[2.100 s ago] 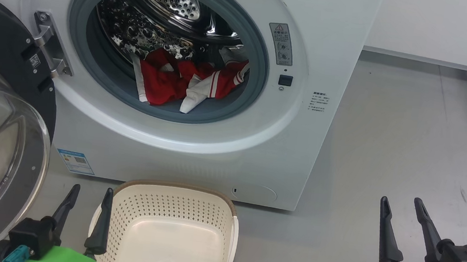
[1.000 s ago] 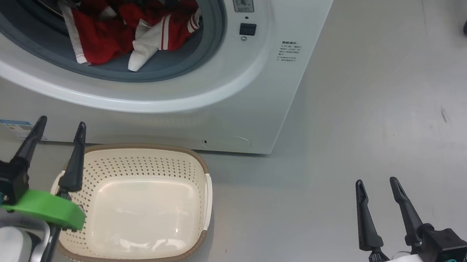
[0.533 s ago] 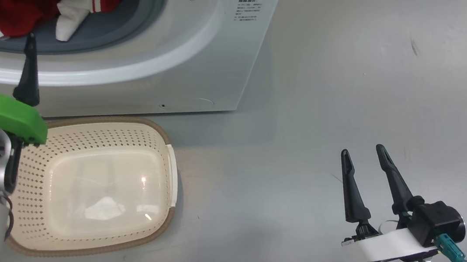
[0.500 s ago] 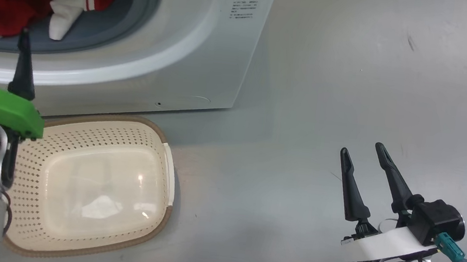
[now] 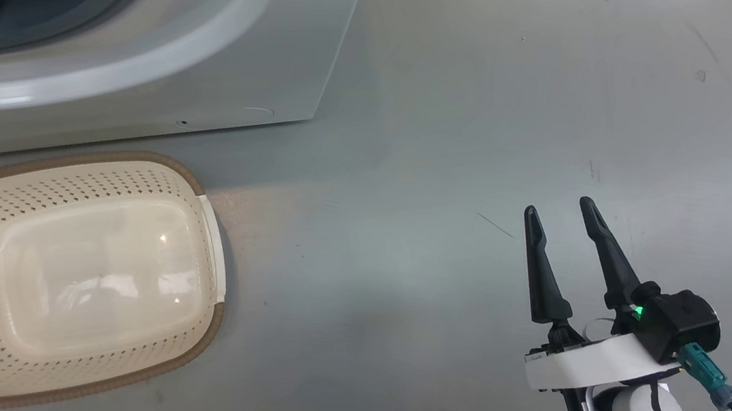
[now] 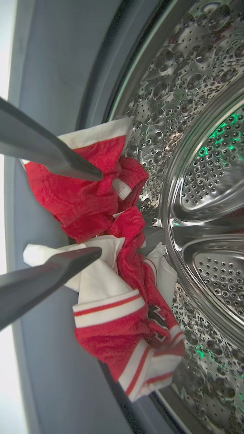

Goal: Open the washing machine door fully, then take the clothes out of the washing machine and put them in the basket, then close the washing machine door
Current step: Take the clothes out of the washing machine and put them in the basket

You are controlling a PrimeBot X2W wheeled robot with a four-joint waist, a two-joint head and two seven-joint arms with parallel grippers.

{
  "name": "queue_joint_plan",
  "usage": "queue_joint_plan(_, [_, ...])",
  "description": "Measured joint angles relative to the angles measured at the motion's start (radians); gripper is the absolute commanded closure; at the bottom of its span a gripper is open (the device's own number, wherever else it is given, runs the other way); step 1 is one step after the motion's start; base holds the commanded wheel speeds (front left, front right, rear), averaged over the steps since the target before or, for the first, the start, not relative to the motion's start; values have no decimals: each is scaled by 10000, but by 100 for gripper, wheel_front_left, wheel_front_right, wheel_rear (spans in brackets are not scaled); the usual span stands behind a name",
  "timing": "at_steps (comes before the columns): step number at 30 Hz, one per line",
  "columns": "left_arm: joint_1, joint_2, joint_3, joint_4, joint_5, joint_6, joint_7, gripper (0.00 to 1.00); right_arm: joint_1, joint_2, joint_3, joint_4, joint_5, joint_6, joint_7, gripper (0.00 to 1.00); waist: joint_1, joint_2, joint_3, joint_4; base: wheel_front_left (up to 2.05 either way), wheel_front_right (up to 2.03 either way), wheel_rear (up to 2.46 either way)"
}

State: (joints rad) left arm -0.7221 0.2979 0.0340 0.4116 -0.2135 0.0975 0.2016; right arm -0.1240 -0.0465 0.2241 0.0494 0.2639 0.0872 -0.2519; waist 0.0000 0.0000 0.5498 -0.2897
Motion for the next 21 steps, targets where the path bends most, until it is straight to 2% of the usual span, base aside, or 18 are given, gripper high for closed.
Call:
queue_joint_plan(4, [-641,21,290,437,-50,46,362,0,-141,15,29,6,4,0,0,0,0,0,266,-151,0,0,0])
queue_joint_plan(21, [-2227,796,217,2100,995,132,1578,0,-601,23,474,35,491,-15,0,0,0,0,877,-417,0,0,0])
